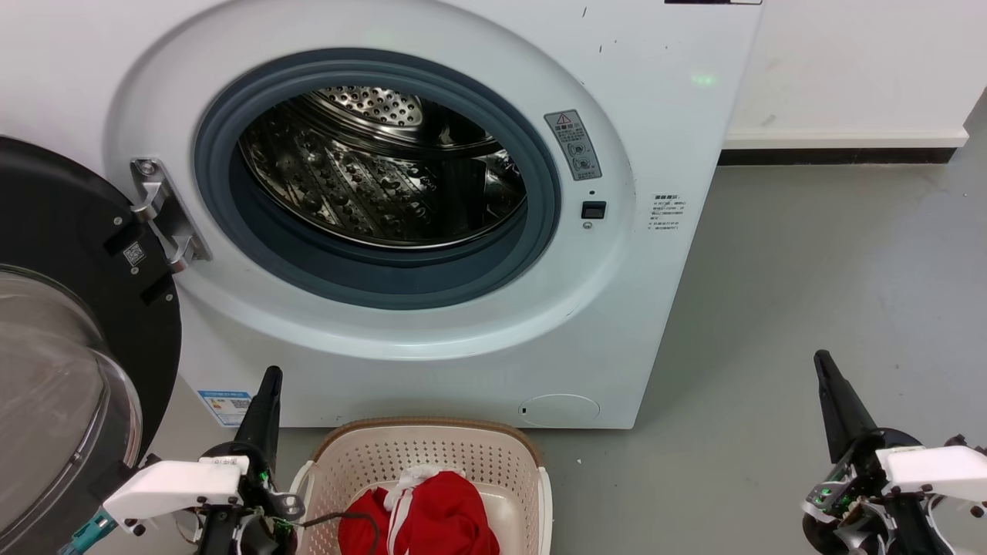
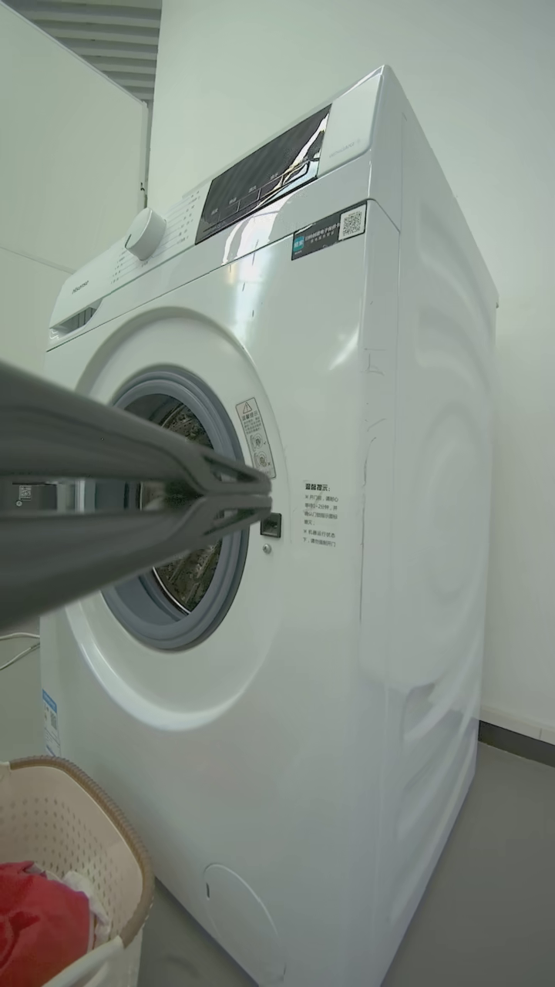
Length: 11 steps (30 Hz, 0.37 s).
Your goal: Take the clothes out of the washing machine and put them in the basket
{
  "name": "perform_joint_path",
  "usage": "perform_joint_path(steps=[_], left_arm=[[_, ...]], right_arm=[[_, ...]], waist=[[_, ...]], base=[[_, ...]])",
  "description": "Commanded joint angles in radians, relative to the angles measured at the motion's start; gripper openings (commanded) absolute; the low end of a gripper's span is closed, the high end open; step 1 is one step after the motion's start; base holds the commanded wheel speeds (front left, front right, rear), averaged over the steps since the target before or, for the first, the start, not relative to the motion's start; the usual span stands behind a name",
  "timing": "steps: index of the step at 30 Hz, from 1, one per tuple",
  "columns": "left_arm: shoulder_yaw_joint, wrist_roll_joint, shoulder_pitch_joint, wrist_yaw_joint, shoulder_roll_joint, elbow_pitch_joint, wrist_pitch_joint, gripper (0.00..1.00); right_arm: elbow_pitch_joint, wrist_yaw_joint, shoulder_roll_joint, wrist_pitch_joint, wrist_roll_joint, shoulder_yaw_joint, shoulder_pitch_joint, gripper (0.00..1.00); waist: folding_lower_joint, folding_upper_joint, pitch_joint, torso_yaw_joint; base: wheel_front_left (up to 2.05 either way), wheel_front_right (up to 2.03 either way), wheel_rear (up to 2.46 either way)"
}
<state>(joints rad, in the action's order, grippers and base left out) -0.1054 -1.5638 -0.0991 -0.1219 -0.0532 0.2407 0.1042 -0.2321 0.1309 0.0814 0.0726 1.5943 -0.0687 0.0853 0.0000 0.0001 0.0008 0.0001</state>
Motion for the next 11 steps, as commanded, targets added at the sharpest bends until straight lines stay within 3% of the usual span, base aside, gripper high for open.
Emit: perform_joint_path(steps=[1,11], left_arm=[[-0.007,-0.018,-0.011,-0.007,0.002,0.003,0.008,0.00],[-0.013,-0.049,-0.013,-0.012,0.005,0.006,0.014,0.00]], right_arm=[[-0.006,0.000,-0.003,0.007,0.020,-0.003,0.025,0.00],[-0.013,0.000,-0.006,0.014,0.049,-0.009,0.026,0.00]], waist=[[0.0000,-0.0001,0.000,0.000],[0.0000,-0.0001,0.002,0.000]], base=[[0.00,0.00,0.00],[0.00,0.00,0.00]])
